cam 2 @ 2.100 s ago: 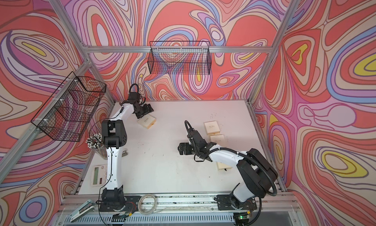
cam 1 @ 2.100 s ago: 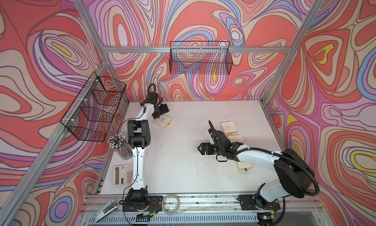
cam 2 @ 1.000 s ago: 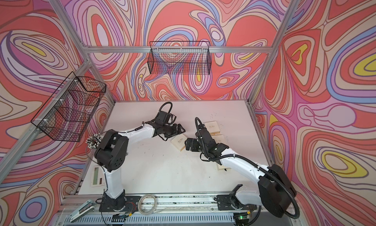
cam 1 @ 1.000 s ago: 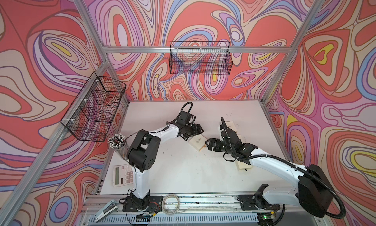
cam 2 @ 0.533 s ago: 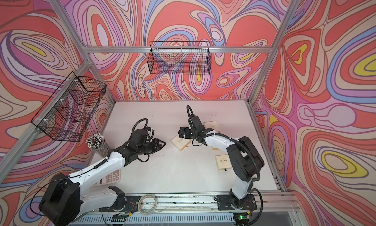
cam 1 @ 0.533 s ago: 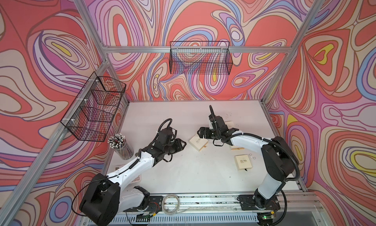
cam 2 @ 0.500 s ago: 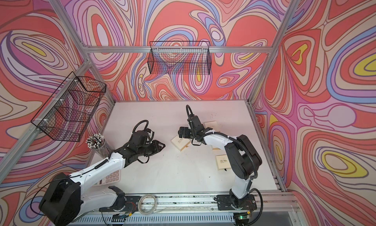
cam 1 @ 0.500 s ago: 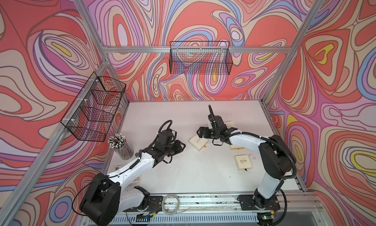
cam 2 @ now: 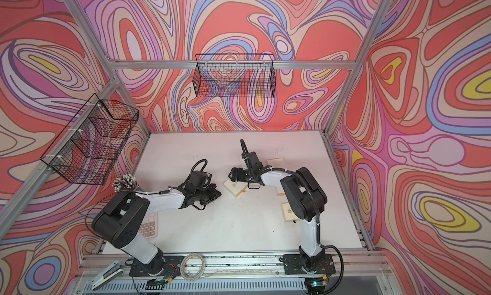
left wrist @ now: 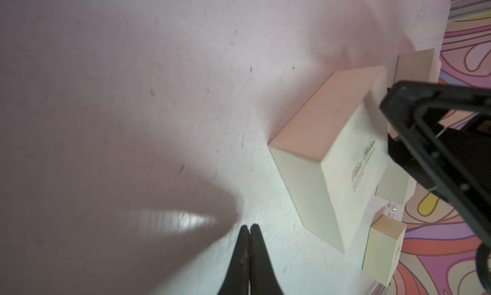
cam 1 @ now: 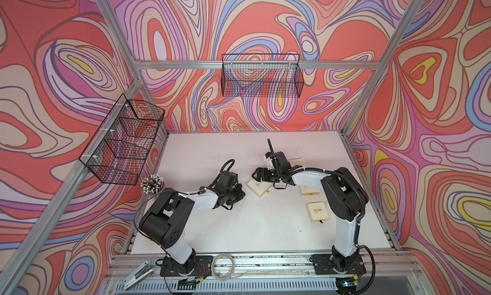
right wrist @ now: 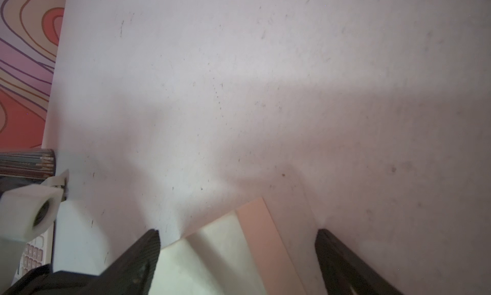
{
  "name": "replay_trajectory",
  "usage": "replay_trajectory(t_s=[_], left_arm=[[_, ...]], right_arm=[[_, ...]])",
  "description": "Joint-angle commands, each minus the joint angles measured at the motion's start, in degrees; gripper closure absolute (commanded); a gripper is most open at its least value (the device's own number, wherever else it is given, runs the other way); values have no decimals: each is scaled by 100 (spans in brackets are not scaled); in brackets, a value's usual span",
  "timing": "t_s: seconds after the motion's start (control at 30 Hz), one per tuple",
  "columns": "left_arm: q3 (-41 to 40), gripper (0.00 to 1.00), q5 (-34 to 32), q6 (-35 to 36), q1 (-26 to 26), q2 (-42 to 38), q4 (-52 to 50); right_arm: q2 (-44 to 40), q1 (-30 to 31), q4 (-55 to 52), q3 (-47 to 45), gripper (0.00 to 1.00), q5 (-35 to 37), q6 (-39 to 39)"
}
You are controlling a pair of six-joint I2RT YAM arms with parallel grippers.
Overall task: Take out the earrings from the drawer-style jewelry box
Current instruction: Move the jewelry box to the center of the board.
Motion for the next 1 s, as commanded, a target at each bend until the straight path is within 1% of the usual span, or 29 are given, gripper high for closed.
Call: replay_trajectory(t_s=[0.0,0.17,0.27,0.43,0.47,0.57,0.67,0.87,0.97], left_arm=[[286,100,-14,-69,-21,312,445],[661,100,53,175,-21,763,377],[880,100,415,263,-29,1034,395],[922,100,686,346,-67,1222,579],[928,100,744,354,-76,1237,582],[886,100,867,407,-169,1219,630],[792,100,992,386,-298,1209,755],[449,100,1004,237,-493,1035,974],[203,100,839,81,-487,906,1130]], right_arm=[[-325,1,109,-399,4,-203,72],[-739,5,434,-1063,4,-134,275],[-926,6,683,-1410,4,-173,385],[-1102,7,1030,-1884,5,-140,582],[-1253,13,1090,-1979,5,-140,654],[-1485,47,1292,-2315,5,-74,871],[-1727,168,1252,-2540,6,114,960],[-2366,452,1349,-3166,6,478,1327],[-2708,542,1273,-3467,5,805,1499]])
